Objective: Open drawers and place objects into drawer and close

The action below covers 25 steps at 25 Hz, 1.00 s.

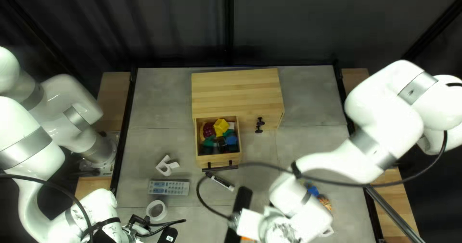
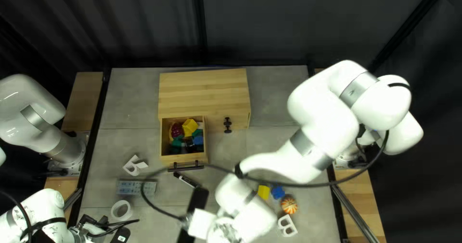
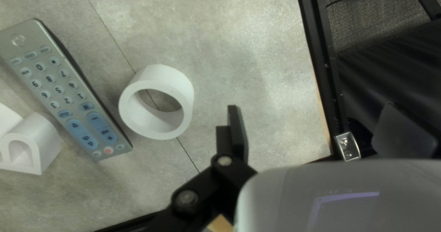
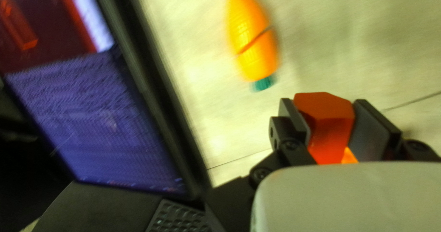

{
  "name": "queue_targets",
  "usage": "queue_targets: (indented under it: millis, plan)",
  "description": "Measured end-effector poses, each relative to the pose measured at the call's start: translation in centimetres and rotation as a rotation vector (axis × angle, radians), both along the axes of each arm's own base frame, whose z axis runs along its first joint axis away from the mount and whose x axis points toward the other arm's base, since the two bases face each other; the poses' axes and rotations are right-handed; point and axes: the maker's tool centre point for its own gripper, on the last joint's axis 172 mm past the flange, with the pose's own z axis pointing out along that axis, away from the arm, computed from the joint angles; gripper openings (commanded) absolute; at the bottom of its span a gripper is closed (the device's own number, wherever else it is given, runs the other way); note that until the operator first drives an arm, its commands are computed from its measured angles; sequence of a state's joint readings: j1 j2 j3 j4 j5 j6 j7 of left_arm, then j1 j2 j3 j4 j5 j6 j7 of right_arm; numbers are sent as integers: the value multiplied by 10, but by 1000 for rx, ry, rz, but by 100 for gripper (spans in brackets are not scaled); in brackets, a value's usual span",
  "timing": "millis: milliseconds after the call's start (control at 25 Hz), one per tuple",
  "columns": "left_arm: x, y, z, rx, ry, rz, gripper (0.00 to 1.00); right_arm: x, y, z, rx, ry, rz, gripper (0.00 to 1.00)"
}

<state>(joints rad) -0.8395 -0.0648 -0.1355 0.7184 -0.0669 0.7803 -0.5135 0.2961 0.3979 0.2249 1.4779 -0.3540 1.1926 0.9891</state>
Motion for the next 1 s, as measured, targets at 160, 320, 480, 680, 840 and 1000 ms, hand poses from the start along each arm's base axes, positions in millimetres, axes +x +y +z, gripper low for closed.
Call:
queue_targets:
  millis: [160,320,480,680,840,1000]
  plan:
    - [0,0,0,0,0,0,100,32,-73,49,-93,-52,0,2]
    - [0,0,0,0,0,0,100,55,-128,71,-153,-102,1,4]
    - [0,0,0,0,0,0,100,75,-161,67,-180,-146,0,100]
    - [0,0,0,0,0,0,100,86,-174,56,-193,-180,-1,100]
    - [0,0,0,0,0,0,100,76,-144,58,-192,-178,-2,100]
    - [0,0,0,0,0,0,100,52,-77,52,-169,-155,16,100]
